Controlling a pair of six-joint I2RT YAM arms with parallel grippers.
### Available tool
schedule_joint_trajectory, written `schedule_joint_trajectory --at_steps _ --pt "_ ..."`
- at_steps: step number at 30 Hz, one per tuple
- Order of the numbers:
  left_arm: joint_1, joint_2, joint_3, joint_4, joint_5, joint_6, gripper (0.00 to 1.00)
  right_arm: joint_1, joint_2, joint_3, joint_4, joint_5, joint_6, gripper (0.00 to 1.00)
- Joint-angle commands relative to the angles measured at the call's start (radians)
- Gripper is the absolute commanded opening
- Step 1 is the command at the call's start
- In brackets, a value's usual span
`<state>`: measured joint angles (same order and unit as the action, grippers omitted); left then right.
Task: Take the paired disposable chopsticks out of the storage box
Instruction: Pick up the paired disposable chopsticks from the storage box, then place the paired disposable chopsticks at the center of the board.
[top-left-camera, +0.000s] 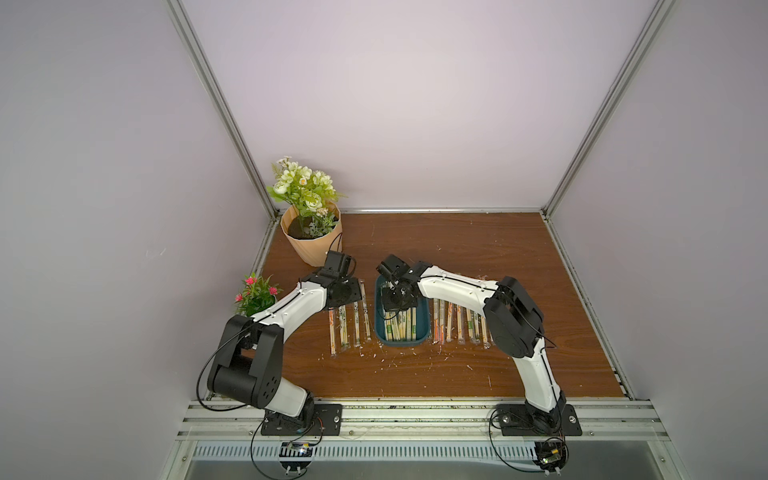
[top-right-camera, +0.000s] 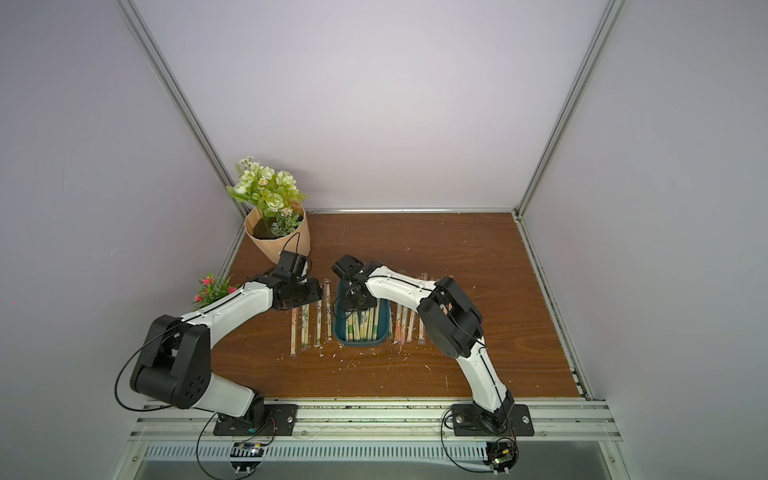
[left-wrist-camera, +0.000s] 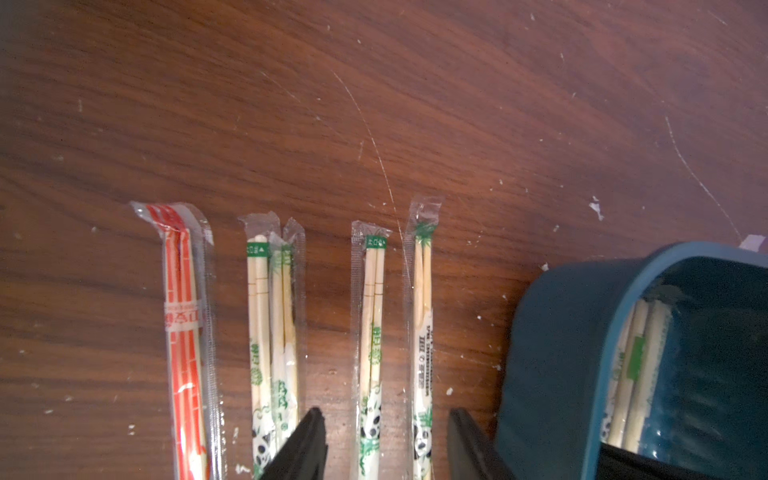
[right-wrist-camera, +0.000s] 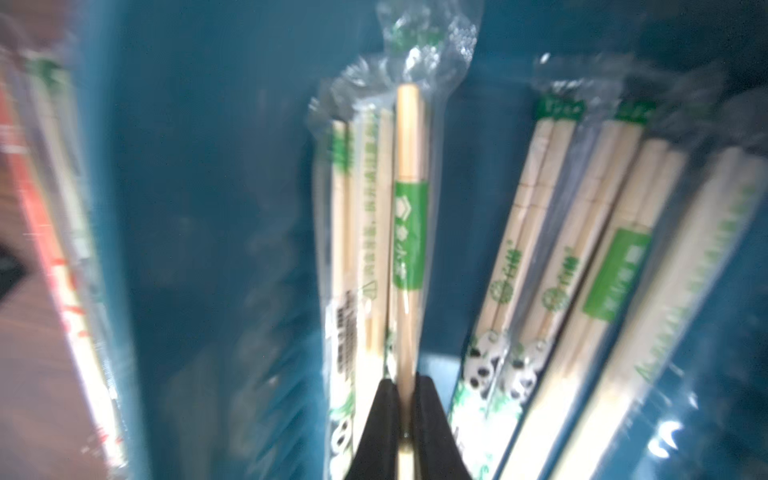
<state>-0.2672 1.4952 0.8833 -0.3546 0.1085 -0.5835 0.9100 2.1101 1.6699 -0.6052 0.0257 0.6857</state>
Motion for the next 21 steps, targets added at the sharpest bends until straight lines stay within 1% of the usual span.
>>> schedule_joint_trajectory --at_steps 1,7,11,13,17,21 --pt "0.013 0.007 0.017 -0.007 0.012 0.008 0.5 -0.009 -0.111 0.005 -0.026 0.029 0.0 0.01" --pt "0.013 0.014 0.024 0.005 0.053 0.01 0.5 -0.043 -0.187 -0.009 -0.025 0.043 -0.01 0.0" --pt "0.01 0.015 0.026 0.02 0.085 -0.001 0.5 -0.098 -0.269 -0.062 -0.024 0.059 -0.035 0.0" --pt "0.001 0.015 0.029 0.021 0.086 -0.004 0.5 -0.141 -0.326 -0.13 -0.007 0.06 -0.052 0.0" --pt "-0.021 0.023 0.044 0.018 0.08 -0.01 0.5 -0.265 -0.461 -0.314 0.047 0.021 -0.105 0.0" --pt "-0.048 0.034 0.06 0.015 0.068 -0.019 0.5 -0.386 -0.571 -0.461 0.062 0.031 -0.169 0.0"
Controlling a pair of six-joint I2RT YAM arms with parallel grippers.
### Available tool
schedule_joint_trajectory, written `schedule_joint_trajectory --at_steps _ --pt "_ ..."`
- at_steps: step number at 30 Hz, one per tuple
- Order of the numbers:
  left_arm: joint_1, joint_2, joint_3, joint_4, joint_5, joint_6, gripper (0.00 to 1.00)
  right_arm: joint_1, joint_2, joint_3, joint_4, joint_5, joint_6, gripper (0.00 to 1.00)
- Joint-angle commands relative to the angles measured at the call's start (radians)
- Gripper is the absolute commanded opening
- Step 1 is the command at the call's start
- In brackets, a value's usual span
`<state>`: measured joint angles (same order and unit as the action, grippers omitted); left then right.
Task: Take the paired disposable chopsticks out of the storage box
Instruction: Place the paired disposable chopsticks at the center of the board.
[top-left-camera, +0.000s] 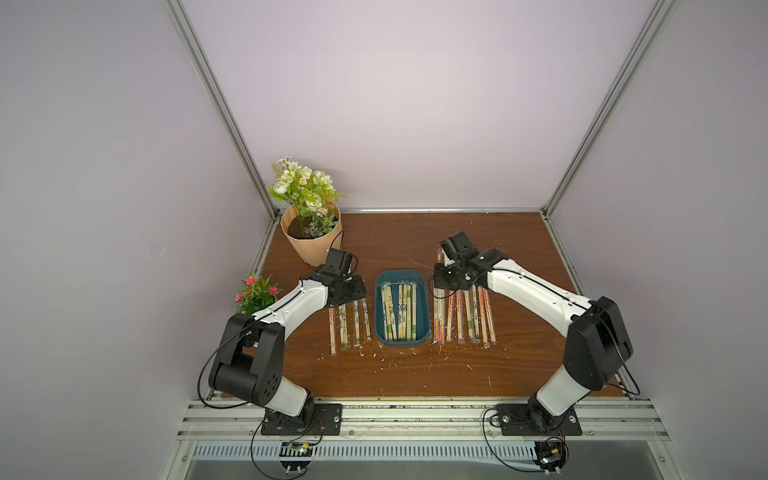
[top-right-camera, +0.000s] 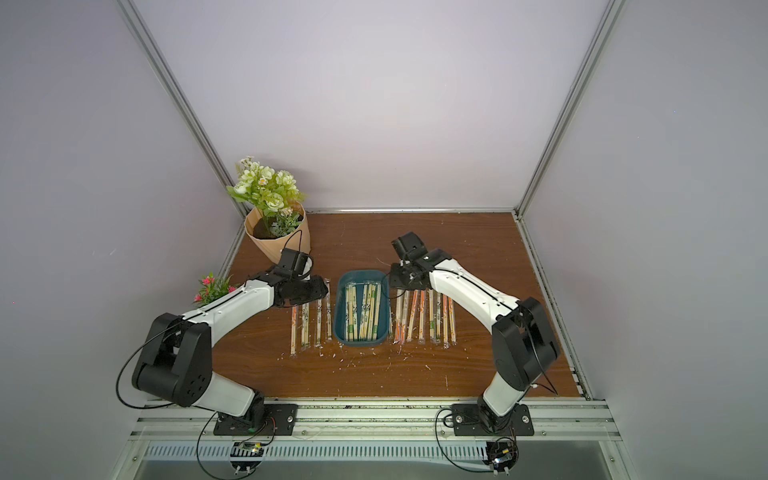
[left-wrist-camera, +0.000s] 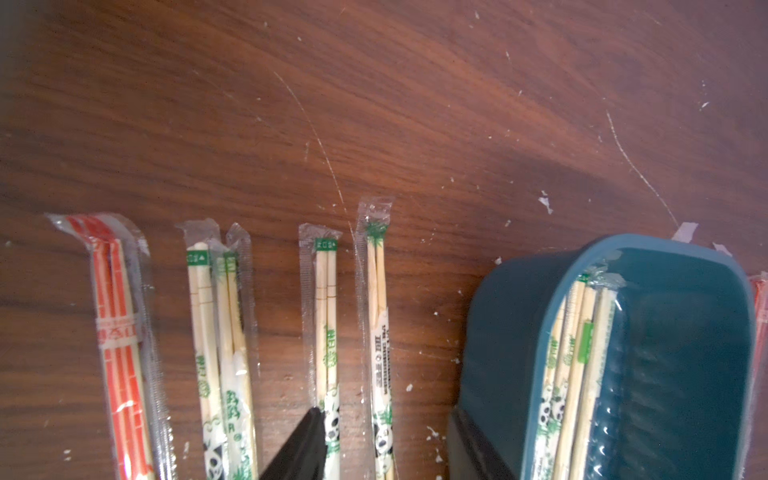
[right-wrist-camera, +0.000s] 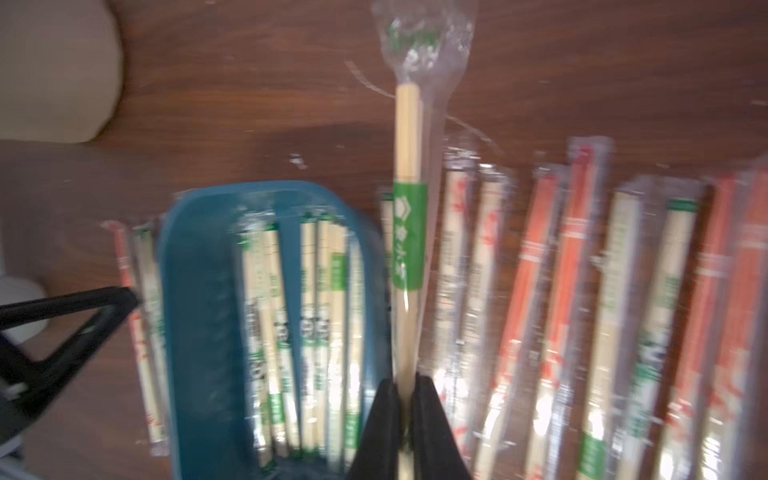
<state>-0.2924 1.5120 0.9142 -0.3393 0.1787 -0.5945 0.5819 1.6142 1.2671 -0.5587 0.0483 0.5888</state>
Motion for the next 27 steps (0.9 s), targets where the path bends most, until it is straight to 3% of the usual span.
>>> schedule_joint_trajectory --at_steps 1,7,14,19,27 --pt "-0.028 0.021 0.032 0.0 -0.007 -0.012 0.5 -0.082 -0.095 -0.082 0.016 0.018 -0.084 0.0" --pt "-0.054 0.04 0.06 -0.007 -0.017 -0.022 0.5 -0.211 -0.185 -0.196 -0.006 0.102 -0.146 0.0" --pt "-0.059 0.058 0.078 -0.012 -0.018 -0.026 0.5 -0.346 -0.159 -0.252 -0.059 0.251 -0.209 0.0" --pt "-0.059 0.066 0.084 -0.012 -0.016 -0.025 0.5 -0.362 -0.103 -0.255 -0.074 0.349 -0.234 0.0" --pt "-0.059 0.079 0.089 -0.006 -0.014 -0.016 0.5 -0.354 -0.038 -0.277 -0.039 0.351 -0.227 0.0"
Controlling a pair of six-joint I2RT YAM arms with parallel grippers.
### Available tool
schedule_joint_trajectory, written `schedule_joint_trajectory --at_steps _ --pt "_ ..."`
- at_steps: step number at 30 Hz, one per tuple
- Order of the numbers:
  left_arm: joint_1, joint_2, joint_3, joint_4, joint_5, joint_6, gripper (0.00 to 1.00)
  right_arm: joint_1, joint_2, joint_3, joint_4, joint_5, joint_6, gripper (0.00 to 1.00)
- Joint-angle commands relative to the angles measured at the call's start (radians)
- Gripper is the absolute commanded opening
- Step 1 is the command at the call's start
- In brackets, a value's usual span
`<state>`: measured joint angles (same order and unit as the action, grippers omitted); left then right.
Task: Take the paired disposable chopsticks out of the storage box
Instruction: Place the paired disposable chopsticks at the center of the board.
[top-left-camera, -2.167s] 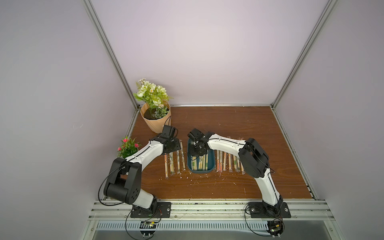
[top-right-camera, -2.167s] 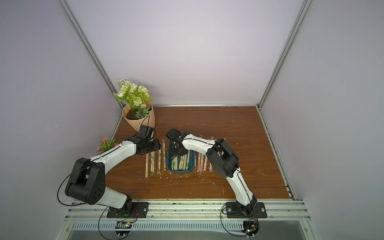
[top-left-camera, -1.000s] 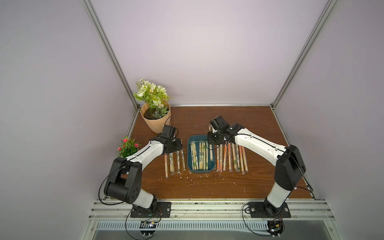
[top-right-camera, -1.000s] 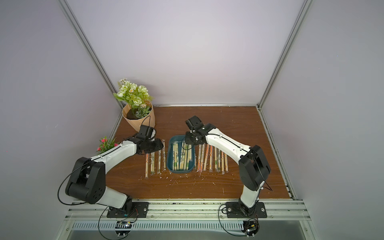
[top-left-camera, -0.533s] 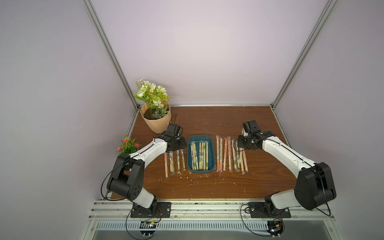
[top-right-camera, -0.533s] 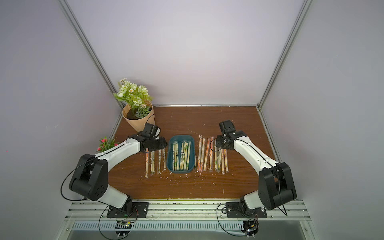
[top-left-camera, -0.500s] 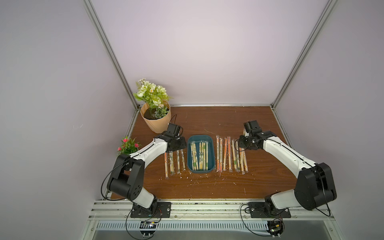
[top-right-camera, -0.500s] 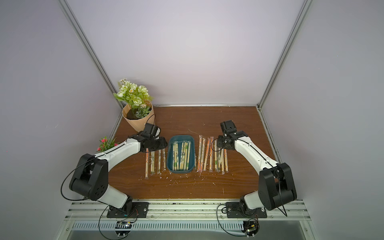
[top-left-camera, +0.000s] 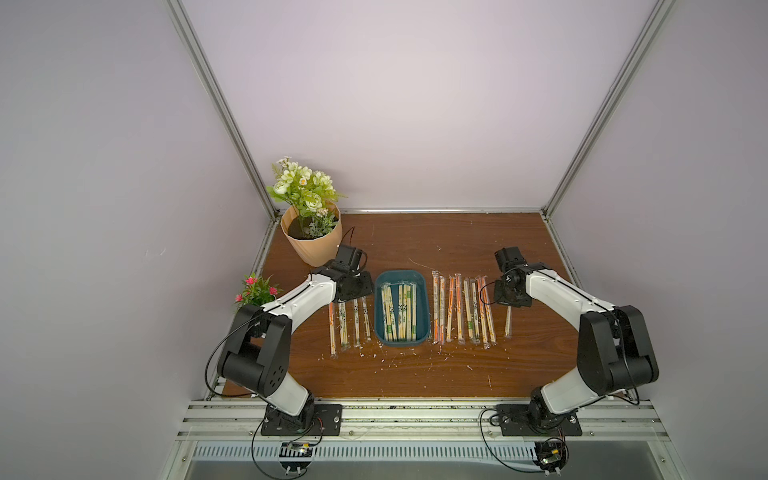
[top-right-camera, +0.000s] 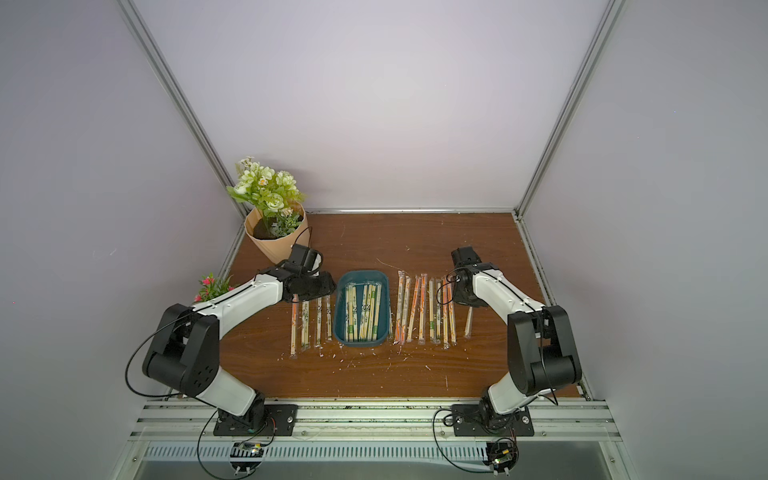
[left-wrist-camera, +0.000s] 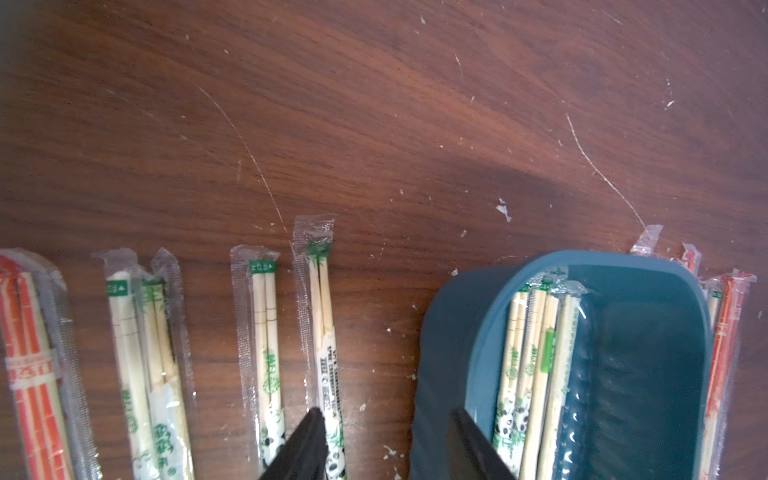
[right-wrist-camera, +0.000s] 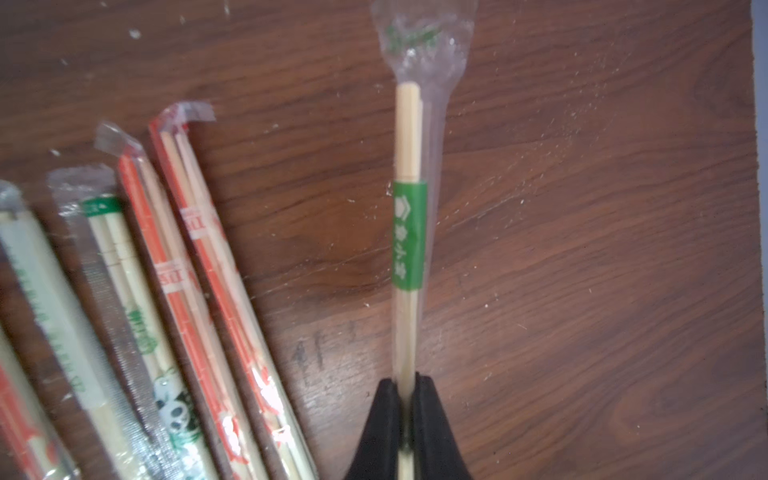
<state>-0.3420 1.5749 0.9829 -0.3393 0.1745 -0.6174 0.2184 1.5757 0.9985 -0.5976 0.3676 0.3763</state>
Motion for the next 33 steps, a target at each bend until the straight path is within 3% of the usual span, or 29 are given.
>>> schedule_joint_trajectory --at_steps 1,9,15,19,24,27,33 --pt "-0.01 0.016 0.019 -0.006 -0.01 0.007 0.5 0.012 0.005 -0.01 0.004 0.029 -0.015 0.0" --pt "-0.009 0.023 0.01 0.01 -0.003 0.008 0.5 0.054 0.06 -0.016 0.032 0.028 -0.001 0.0" --pt "-0.01 0.019 0.0 0.022 0.002 0.007 0.5 0.06 0.036 -0.01 0.018 0.025 0.013 0.28" --pt "-0.01 0.018 -0.012 0.032 0.006 0.005 0.5 0.061 -0.01 0.031 -0.011 -0.018 0.022 0.33" --pt "-0.009 0.01 -0.028 0.041 0.001 0.002 0.5 0.08 -0.078 0.105 -0.027 -0.169 0.06 0.4" --pt "-0.008 -0.002 -0.039 0.046 -0.012 -0.001 0.5 0.13 -0.106 0.155 -0.006 -0.258 0.089 0.42" --pt "0.03 -0.016 -0.063 0.059 -0.008 -0.013 0.5 0.326 -0.076 0.263 0.066 -0.372 0.195 0.42"
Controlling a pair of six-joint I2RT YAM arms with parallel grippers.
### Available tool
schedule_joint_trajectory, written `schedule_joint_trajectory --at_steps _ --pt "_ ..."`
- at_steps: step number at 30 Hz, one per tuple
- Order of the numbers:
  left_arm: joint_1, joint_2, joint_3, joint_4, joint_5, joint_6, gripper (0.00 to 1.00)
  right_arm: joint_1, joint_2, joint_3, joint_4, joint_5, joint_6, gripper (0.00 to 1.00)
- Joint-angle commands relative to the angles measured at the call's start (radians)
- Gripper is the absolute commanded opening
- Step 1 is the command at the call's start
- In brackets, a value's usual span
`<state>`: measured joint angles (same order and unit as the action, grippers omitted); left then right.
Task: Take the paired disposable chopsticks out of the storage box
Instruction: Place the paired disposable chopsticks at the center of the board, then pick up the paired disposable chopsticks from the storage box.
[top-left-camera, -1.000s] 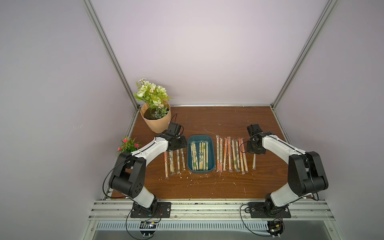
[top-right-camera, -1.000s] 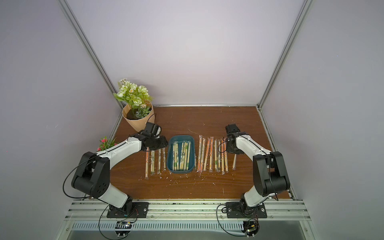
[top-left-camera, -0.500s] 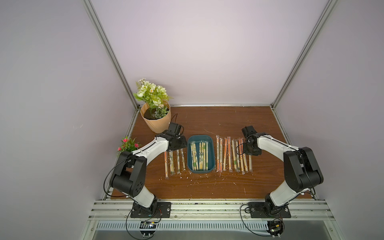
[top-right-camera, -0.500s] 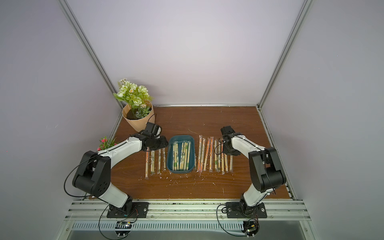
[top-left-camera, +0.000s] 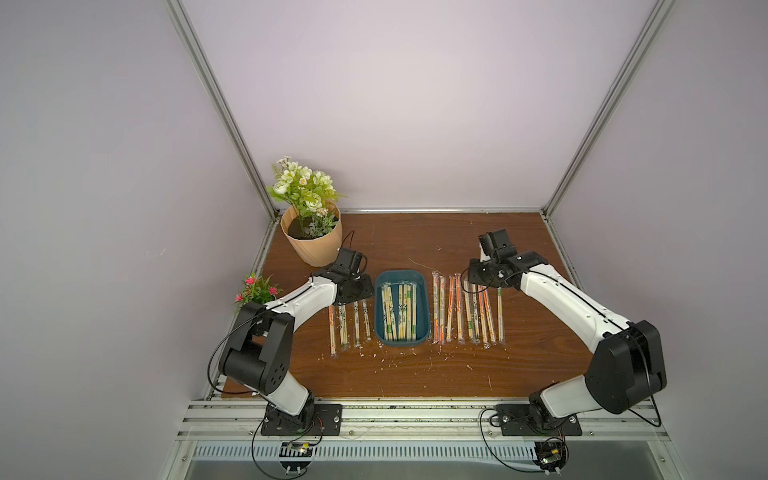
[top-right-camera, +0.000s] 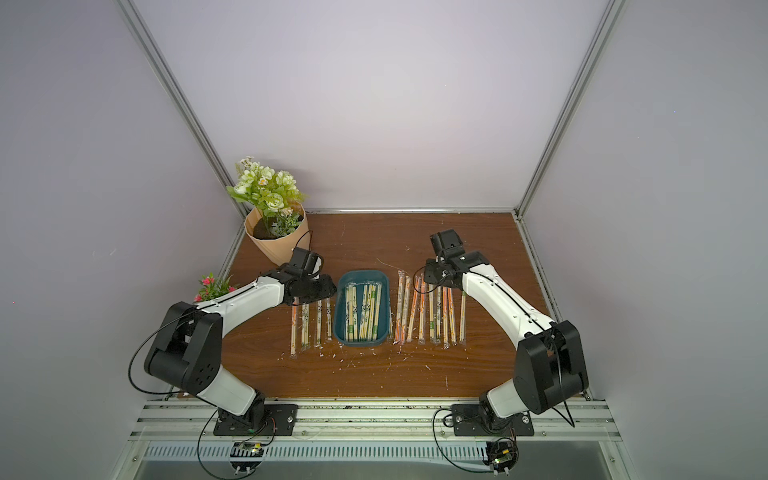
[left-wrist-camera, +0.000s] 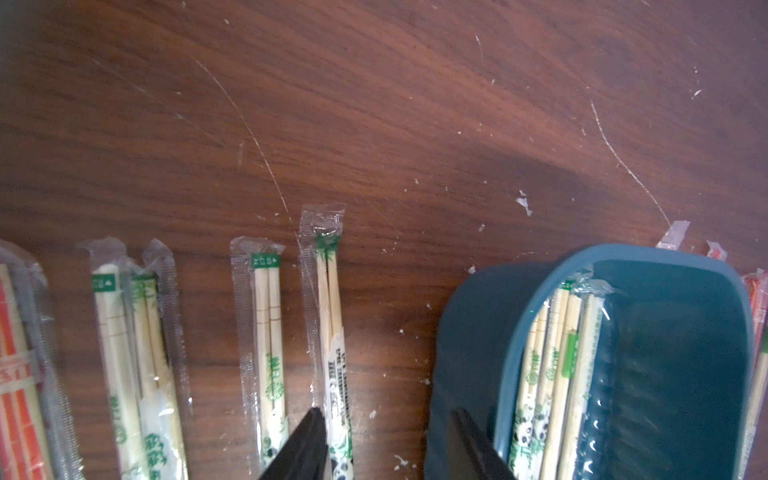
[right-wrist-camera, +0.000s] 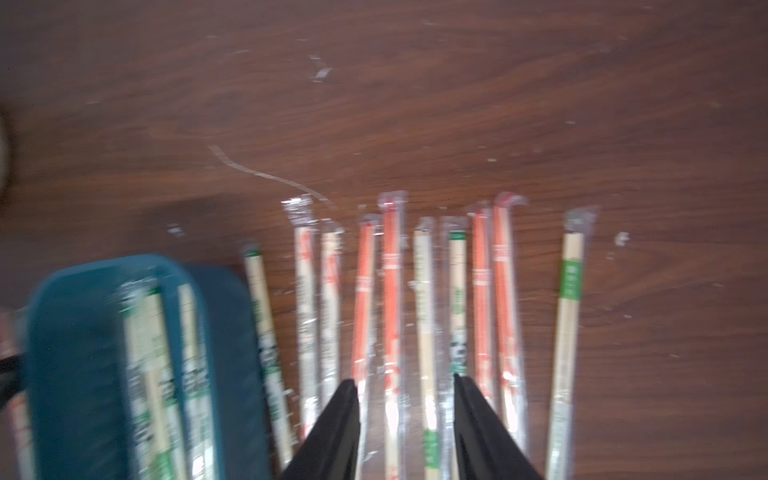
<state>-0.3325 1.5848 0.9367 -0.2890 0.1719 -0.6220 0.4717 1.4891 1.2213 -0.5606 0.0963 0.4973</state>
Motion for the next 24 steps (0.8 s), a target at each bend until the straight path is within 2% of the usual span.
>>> schedule_joint_trajectory --at_steps 1,7,11,18,24 --pt "0.034 -0.027 -0.021 0.01 0.002 -0.011 0.5 0.11 0.029 0.056 0.045 -0.118 0.093 0.42" --pt "0.086 -0.038 -0.034 0.007 0.01 0.002 0.5 0.298 0.183 0.181 0.072 -0.132 0.133 0.38" --pt "0.09 -0.041 -0.037 0.004 0.009 0.008 0.5 0.372 0.292 0.255 0.054 -0.118 0.127 0.34" --pt "0.09 -0.044 -0.038 0.007 0.011 0.007 0.5 0.435 0.435 0.338 0.018 -0.112 0.099 0.28" --pt "0.089 -0.05 -0.039 0.007 0.011 0.008 0.5 0.447 0.494 0.357 0.01 -0.107 0.091 0.25"
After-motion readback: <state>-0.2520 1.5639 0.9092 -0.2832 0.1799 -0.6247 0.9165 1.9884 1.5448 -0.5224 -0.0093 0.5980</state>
